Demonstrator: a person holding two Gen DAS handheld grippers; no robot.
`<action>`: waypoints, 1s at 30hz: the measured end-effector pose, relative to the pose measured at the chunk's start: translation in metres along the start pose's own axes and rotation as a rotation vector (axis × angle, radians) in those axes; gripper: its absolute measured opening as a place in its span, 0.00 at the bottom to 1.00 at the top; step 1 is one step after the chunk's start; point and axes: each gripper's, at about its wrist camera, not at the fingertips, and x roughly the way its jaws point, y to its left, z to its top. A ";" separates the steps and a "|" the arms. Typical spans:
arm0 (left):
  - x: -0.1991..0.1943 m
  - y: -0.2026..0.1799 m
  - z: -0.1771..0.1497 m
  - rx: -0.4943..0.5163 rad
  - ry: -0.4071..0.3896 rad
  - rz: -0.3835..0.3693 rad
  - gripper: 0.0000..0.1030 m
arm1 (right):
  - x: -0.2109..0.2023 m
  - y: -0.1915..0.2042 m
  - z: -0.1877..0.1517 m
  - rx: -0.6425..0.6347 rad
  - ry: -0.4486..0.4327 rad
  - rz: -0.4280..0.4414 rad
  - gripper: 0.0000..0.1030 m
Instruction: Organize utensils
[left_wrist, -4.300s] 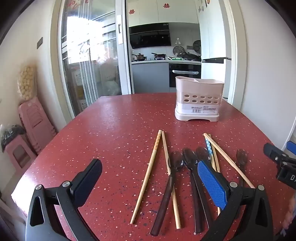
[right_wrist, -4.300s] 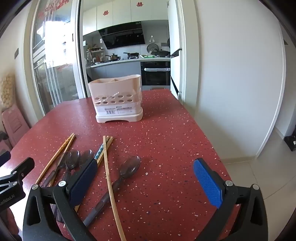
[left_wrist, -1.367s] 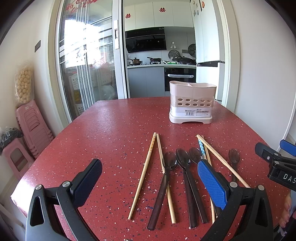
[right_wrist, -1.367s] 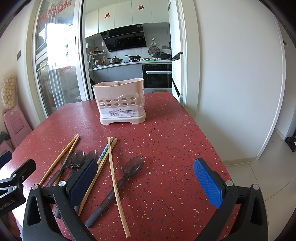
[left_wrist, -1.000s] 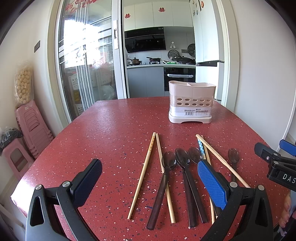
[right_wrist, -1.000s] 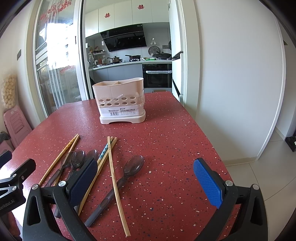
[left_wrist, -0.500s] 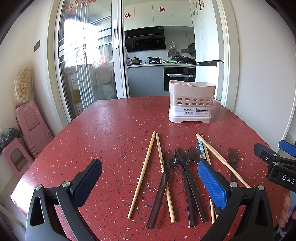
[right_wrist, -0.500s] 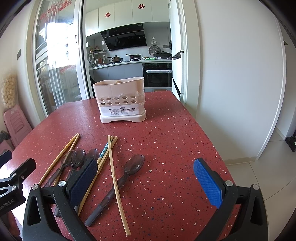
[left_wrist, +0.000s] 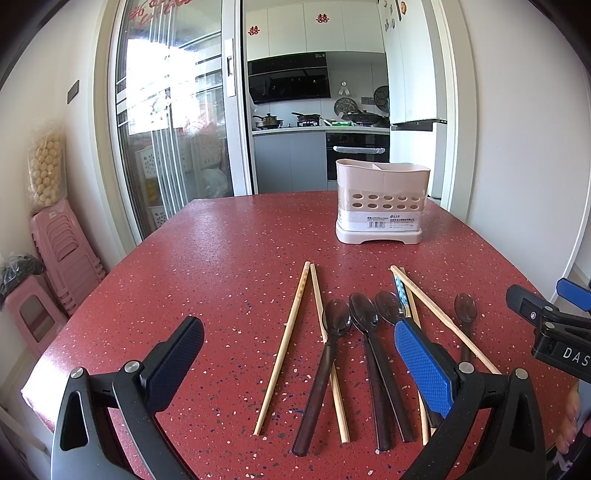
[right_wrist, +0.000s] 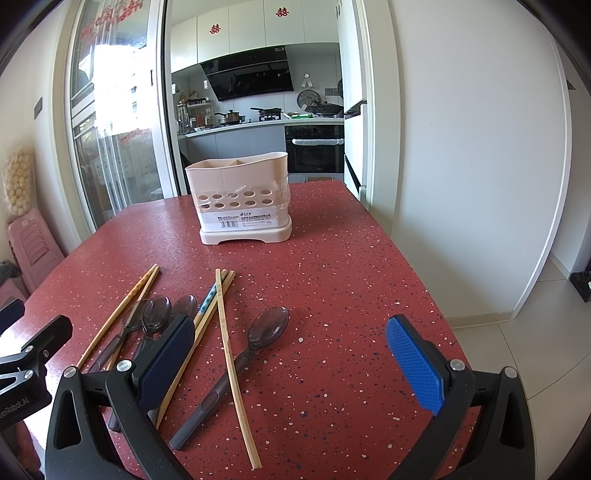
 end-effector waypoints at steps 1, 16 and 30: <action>0.000 0.000 0.000 0.000 0.001 0.000 1.00 | -0.001 0.001 -0.001 0.000 0.000 0.000 1.00; 0.021 0.014 0.006 0.015 0.110 -0.053 1.00 | 0.009 0.000 0.006 -0.024 0.052 0.029 1.00; 0.104 0.057 0.027 0.070 0.380 -0.065 1.00 | 0.085 0.027 0.053 -0.183 0.398 0.179 0.99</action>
